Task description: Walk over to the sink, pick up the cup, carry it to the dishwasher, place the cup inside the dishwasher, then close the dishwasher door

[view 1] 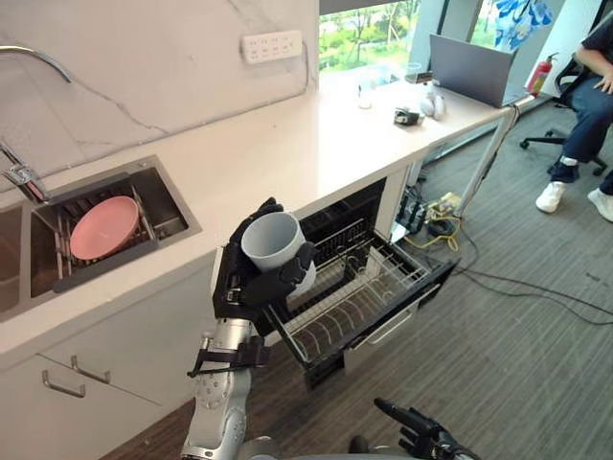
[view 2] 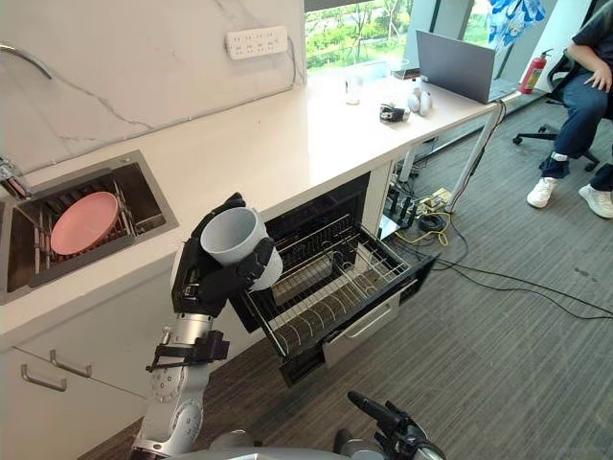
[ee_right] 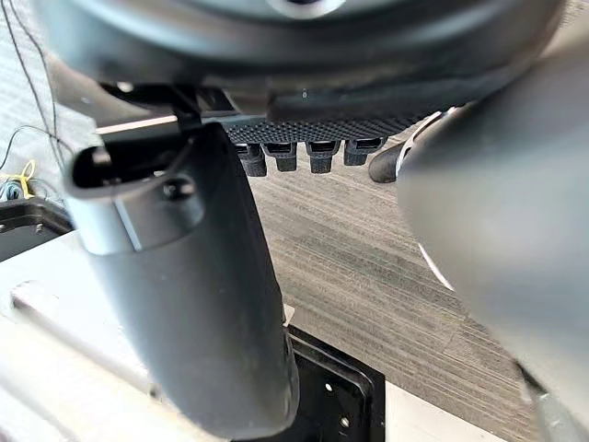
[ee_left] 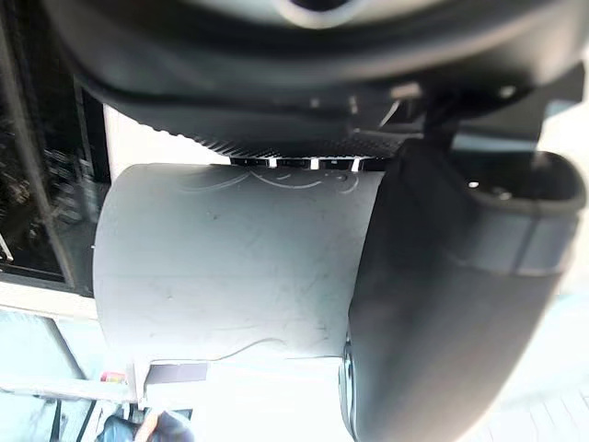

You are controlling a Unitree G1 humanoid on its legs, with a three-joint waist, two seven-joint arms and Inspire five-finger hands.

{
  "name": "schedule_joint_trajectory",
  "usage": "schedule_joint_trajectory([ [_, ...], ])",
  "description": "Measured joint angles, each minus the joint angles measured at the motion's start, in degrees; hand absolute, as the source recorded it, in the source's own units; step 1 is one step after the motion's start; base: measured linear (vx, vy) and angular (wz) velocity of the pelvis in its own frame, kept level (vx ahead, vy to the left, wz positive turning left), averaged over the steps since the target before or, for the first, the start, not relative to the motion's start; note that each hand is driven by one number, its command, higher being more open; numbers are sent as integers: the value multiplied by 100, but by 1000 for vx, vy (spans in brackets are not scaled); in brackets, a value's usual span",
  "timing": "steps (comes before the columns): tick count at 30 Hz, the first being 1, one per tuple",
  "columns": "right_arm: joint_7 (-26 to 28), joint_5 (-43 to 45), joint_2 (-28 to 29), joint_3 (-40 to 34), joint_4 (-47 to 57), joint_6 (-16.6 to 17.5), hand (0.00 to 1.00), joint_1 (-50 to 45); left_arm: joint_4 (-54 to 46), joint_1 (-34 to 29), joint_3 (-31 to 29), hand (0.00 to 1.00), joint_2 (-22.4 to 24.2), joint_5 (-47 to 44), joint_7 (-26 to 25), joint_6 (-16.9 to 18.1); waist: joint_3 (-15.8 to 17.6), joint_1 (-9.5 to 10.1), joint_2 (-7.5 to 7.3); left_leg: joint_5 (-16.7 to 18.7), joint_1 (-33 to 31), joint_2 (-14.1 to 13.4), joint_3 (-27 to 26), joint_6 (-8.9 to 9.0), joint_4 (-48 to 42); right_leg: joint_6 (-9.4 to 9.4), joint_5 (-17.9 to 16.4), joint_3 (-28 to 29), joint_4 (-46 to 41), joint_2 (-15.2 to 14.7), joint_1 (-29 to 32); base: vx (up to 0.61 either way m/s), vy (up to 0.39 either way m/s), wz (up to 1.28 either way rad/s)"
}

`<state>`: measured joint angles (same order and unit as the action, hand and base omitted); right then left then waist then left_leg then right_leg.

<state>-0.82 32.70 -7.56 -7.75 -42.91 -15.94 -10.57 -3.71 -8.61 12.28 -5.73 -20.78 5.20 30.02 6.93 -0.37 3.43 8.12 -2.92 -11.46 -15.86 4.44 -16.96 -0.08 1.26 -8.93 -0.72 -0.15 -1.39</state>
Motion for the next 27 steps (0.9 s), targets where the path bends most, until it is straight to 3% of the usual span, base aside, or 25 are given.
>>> schedule_joint_trajectory([
  [2,-114,77,30,-109,-162,147,100,82,-10,-1,62,0,-68,57,-154,57,-4,10,-61,-179,204,297,-97,-97,462,117,96,164,35,-154,66,100,114,-26],
  [6,-464,-158,50,-202,-202,449,100,182,-33,92,55,0,-143,216,-784,58,-34,-43,-6,-352,598,643,-194,-225,1109,269,171,364,192,-346,-27,101,124,-25],
  [9,-971,-542,46,-444,-97,638,100,354,-99,294,68,0,-205,509,-1334,39,-33,-64,-9,-362,697,680,-194,-243,1226,306,174,430,202,-394,-51,30,54,-10],
  [14,-1499,-999,-122,-1023,482,965,100,329,-318,537,-31,0,-255,574,-1832,-12,-45,-83,-15,-381,820,733,-279,-271,1304,337,194,530,228,-401,-70,-39,17,-10],
  [15,-1428,-1247,-134,-1599,539,1468,100,249,-315,601,-294,0,-331,595,-1826,-15,-87,-125,-32,-379,843,734,-342,-270,1348,351,205,580,255,-397,-58,-32,3,-18],
  [17,-1288,-1665,-161,-2427,1225,1918,100,-6,-350,618,-748,0,-393,552,-1785,-19,-151,-203,5,-374,846,736,-434,-267,1405,395,221,680,326,-400,-47,-17,0,-25],
  [20,-821,-1890,-406,-3086,3323,2095,100,-641,-637,472,-1272,0,-334,392,-1766,-72,-186,-421,-24,-348,888,746,-569,-259,1447,394,261,814,387,-387,-8,-1,10,-28],
  [22,-377,-1863,-284,-3132,4759,2263,100,-831,-758,301,-1214,0,-239,471,-1751,-68,-271,-533,-134,-310,891,717,-711,-219,1434,390,310,944,432,-326,41,-1,-14,-29],
  [23,-297,-1849,-252,-3126,4882,2287,100,-828,-755,298,-1190,0,-229,493,-1751,-70,-284,-538,-140,-306,893,710,-727,-215,1430,387,316,961,445,-320,40,-2,-40,-35],
  [24,179,-1749,-54,-2887,5518,2462,100,-785,-727,299,-944,0,-190,565,-1739,-76,-315,-551,-283,-302,890,664,-806,-204,1424,342,412,1038,540,-285,40,-12,-45,-23],
  [27,1037,-1567,164,-1996,5818,2588,100,-621,-517,302,-389,0,-74,986,-1694,-138,-376,-539,-397,-308,895,669,-817,-195,1419,335,438,1052,558,-269,33,-26,-51,-7],
])
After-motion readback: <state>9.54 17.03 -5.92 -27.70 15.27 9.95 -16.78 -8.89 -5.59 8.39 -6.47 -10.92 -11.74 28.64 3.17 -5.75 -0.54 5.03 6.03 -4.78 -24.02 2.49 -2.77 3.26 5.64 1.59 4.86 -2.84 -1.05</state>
